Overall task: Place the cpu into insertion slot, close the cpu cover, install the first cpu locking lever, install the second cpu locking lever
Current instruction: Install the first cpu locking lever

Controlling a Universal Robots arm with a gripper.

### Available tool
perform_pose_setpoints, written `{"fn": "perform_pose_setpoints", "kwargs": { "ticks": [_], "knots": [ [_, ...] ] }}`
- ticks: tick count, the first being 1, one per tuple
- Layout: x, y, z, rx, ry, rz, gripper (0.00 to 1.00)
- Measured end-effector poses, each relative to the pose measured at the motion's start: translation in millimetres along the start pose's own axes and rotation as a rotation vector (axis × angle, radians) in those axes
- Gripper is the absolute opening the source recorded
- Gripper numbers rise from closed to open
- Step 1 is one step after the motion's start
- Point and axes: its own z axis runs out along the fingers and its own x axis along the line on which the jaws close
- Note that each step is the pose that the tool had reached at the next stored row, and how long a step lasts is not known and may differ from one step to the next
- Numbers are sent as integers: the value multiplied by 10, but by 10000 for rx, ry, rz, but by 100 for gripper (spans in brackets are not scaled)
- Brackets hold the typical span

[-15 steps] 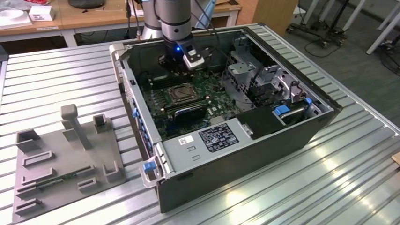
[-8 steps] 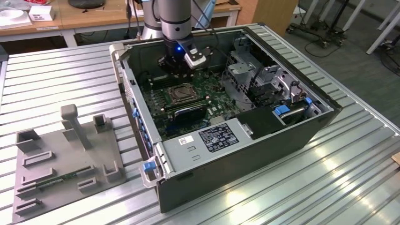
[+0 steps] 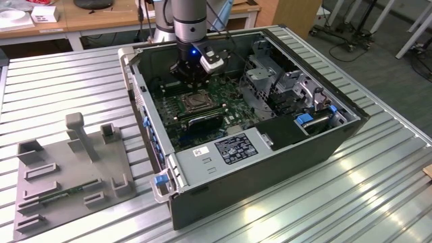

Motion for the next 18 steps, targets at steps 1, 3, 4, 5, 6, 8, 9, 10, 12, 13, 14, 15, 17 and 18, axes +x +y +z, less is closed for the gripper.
{"fn": "perform_pose_setpoints", "kwargs": {
  "ticks": [1,3,4,5,6,8,9,10,12,13,14,15,17,18],
  "knots": [
    [0,0,1,-6,7,-88,11],
    [0,0,4,-23,11,-293,11],
    [0,0,5,-32,12,-403,11],
    [0,-1,5,-40,11,-505,11],
    [0,-2,5,-48,10,-599,11],
    [-1,-5,6,-63,11,-762,11],
    [-2,-9,6,-65,14,-817,11],
    [-4,-17,7,-67,18,-844,11],
    [-10,-38,8,-68,26,-882,11],
    [-14,-54,8,-67,29,-893,11],
    [-18,-73,8,-67,31,-898,11],
    [-23,-93,9,-67,33,-903,11],
    [-33,-138,10,-68,32,-911,11],
    [-37,-155,12,-70,31,-916,11]
  ]
}}
